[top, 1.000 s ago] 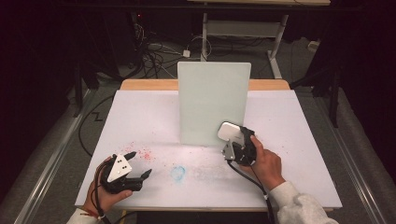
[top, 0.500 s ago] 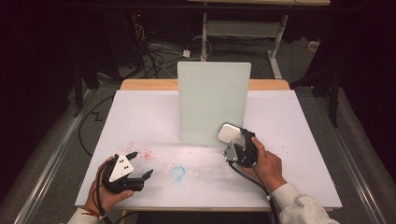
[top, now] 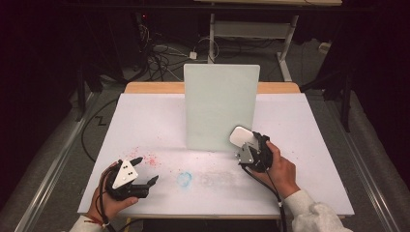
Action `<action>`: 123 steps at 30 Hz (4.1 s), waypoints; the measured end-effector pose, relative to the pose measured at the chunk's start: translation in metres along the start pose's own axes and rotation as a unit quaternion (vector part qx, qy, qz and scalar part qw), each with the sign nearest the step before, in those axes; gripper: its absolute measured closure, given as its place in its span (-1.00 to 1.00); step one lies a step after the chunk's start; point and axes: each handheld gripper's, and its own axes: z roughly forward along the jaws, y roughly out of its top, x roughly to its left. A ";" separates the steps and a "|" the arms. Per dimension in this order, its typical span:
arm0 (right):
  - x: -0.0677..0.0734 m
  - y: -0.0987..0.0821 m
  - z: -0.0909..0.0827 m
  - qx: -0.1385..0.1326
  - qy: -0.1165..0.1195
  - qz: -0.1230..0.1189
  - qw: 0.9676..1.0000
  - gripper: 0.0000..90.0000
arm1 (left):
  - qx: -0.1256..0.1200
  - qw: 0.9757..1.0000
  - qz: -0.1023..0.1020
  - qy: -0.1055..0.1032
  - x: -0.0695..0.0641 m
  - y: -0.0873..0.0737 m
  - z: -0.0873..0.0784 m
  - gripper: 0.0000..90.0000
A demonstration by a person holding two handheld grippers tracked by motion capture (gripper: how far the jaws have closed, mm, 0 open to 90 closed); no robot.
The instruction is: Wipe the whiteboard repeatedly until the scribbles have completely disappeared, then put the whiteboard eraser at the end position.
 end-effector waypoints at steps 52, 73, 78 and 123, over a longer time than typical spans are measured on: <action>-0.058 -0.007 -0.041 -0.115 0.119 0.187 0.968 -0.31 | 0.003 1.000 0.006 -0.004 -0.001 0.002 0.004 -0.57; -0.043 0.016 -0.051 -0.130 0.213 0.119 0.961 -0.31 | 0.008 1.000 0.008 -0.007 -0.001 0.002 0.006 -0.57; -0.038 0.019 -0.047 -0.120 0.238 0.103 0.958 -0.31 | 0.006 1.000 0.003 -0.009 -0.001 0.002 0.006 -0.57; 0.021 0.052 -0.013 -0.058 0.398 0.035 0.915 -0.32 | 0.009 1.000 0.007 -0.012 -0.002 0.002 0.008 -0.57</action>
